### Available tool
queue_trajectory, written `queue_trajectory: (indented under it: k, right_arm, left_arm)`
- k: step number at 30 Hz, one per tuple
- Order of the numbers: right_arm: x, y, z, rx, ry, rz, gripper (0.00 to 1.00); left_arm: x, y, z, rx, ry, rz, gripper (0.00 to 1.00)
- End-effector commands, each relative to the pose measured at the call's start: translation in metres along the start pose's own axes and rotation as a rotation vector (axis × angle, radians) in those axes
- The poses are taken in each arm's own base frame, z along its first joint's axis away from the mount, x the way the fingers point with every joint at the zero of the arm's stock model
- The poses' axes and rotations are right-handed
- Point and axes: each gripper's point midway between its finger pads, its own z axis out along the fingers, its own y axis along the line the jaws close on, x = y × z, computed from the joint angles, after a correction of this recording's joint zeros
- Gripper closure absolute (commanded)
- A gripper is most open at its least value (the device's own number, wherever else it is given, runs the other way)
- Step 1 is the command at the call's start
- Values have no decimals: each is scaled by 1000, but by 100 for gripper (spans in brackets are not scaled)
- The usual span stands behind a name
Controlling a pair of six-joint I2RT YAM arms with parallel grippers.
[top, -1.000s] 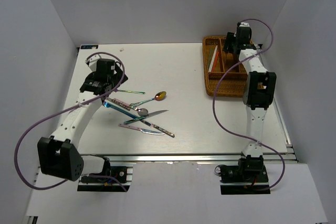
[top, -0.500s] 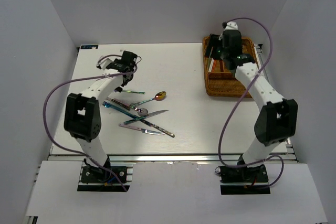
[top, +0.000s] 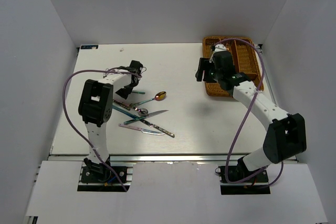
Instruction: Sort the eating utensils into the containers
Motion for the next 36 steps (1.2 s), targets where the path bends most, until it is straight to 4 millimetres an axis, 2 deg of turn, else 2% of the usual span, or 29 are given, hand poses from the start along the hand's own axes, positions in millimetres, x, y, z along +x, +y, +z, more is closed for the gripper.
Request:
queue_trajectory:
  k: [1,4,6,11,15,18,21,23,24,25,26,27,28,29,31,32,33,34,36]
  right_arm:
    - [-20,16,-21,-65,-90,2,29]
    - [-11,20,-20,-92,-79,-5,29]
    - [-4,19,-16,-84,-56,-11,29]
    - [2,22,-14,-110,-47,-11,29]
    - [0,25,-19,-132,-65,-8,29]
    - [0,26,-21,-144,-76,-10,28]
    - [3,28,-20,-158,-75,-16,28]
    - [3,39,-21,-228,-81,-25,28]
    - [10,50,-25,-302,-71,-29,28]
    - [0,60,-28,-359,-122,-31,25]
    - [0,68,-31,-405,-130,-14,18]
    - [4,77,-38,-472,-127,-9,11]
    - [-4,85,-43,-517,-164,-5,11]
    - [-5,92,-48,-560,-165,16,11]
    - [2,110,-59,-683,-142,28,11]
    - [-2,124,-63,-756,-166,30,11]
    - [1,141,-70,-836,-155,9,11]
    - [3,147,-68,-847,-141,8,11]
    - [10,155,-52,-850,-102,8,11]
  left_arm:
    - [-13,-12,4,4,-32,-64,35]
    - [-4,-12,16,-33,-24,-26,37]
    - [5,-6,25,-67,-13,8,43]
    - [19,10,32,-93,18,32,67]
    - [24,18,34,-116,35,62,81]
    - [30,21,35,-103,57,84,100]
    - [25,11,25,-43,67,80,100]
    - [8,-15,4,83,53,63,100]
    - [3,-23,-5,125,45,60,100]
    - [-4,-32,-14,175,39,58,100]
    - [-22,-59,-39,314,24,49,100]
    - [-28,-67,-50,370,17,52,100]
    - [-36,-82,-64,453,1,40,100]
    - [-47,-88,-83,515,-10,72,100]
    - [-47,-94,-104,574,2,111,100]
    - [-50,-95,-118,610,13,129,100]
    - [-42,-96,-128,647,31,146,100]
    - [-37,-97,-136,683,49,158,100]
    - [-21,-100,-164,792,127,188,100]
